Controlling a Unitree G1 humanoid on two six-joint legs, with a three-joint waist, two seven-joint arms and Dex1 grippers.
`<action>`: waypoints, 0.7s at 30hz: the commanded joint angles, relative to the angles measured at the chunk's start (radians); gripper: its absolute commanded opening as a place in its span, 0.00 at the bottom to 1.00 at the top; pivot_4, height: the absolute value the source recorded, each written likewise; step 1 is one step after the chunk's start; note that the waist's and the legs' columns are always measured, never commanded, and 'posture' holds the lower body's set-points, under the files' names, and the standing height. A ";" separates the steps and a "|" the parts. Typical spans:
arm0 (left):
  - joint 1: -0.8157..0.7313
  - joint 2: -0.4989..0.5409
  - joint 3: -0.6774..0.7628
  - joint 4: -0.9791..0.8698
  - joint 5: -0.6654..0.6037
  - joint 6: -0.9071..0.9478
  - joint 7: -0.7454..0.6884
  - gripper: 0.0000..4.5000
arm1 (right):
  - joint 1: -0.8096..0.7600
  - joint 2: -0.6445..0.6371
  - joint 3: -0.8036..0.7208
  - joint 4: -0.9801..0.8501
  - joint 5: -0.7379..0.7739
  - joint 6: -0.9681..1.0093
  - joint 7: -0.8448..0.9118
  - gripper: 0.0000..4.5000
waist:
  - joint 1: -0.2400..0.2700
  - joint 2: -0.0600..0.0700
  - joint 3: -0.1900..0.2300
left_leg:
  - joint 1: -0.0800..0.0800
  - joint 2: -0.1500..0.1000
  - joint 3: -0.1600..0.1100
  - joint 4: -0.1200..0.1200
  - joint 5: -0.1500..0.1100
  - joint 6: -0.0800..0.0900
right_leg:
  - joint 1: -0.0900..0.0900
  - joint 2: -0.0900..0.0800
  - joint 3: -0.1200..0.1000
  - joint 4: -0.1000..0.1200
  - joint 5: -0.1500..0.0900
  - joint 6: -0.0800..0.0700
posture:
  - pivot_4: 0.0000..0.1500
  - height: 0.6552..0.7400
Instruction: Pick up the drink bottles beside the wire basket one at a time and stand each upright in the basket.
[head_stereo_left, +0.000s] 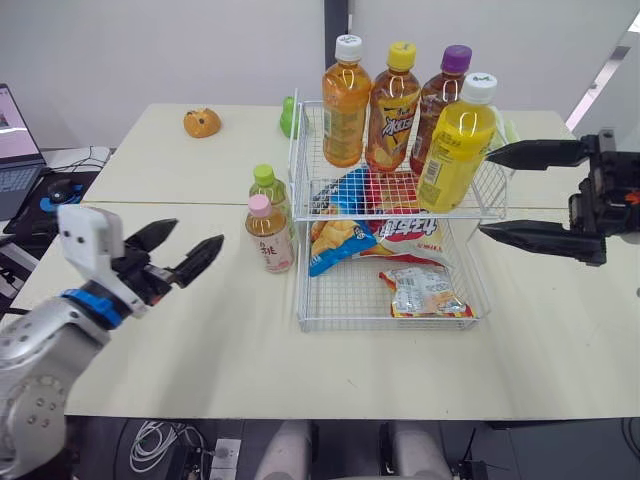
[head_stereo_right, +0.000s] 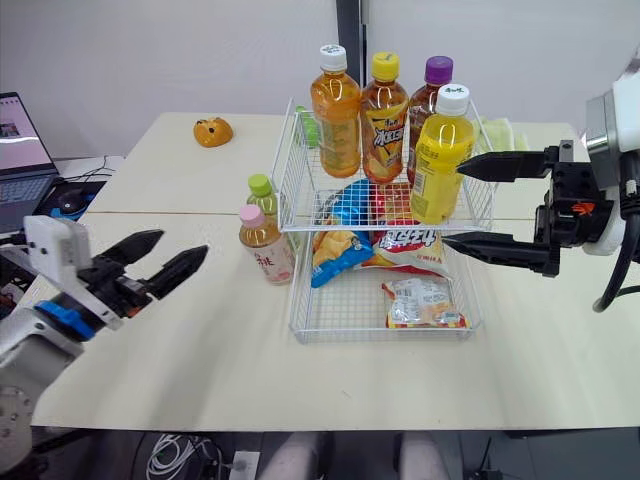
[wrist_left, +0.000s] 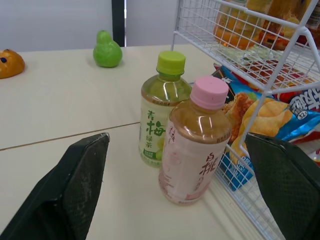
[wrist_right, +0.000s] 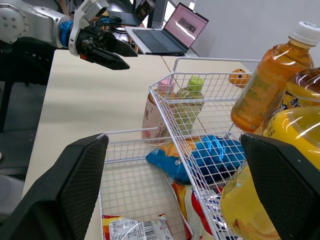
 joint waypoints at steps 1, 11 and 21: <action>-0.041 -0.032 -0.053 -0.069 0.019 -0.022 0.110 1.00 | -0.009 -0.017 -0.030 -0.024 0.016 -0.001 0.002 1.00 | 0.000 0.000 0.000 | 0.000 0.000 0.000 0.000 0.000 0.000 | 0.000 0.000 0.000 0.000 0.000 0.000 | 1.00 1.00; -0.207 -0.162 -0.288 -0.081 0.208 -0.010 0.405 1.00 | -0.012 -0.013 -0.028 -0.026 0.009 -0.004 -0.003 1.00 | 0.003 0.000 0.000 | 0.000 -0.001 0.001 0.001 0.000 0.000 | 0.001 0.003 0.000 0.000 0.000 0.000 | 1.00 1.00; -0.324 -0.227 -0.422 0.001 0.303 0.037 0.474 1.00 | -0.020 -0.004 -0.020 -0.027 0.003 -0.011 -0.008 1.00 | 0.004 -0.001 0.000 | 0.000 -0.001 0.003 0.001 0.000 0.000 | 0.001 0.003 -0.001 0.000 0.000 0.000 | 1.00 1.00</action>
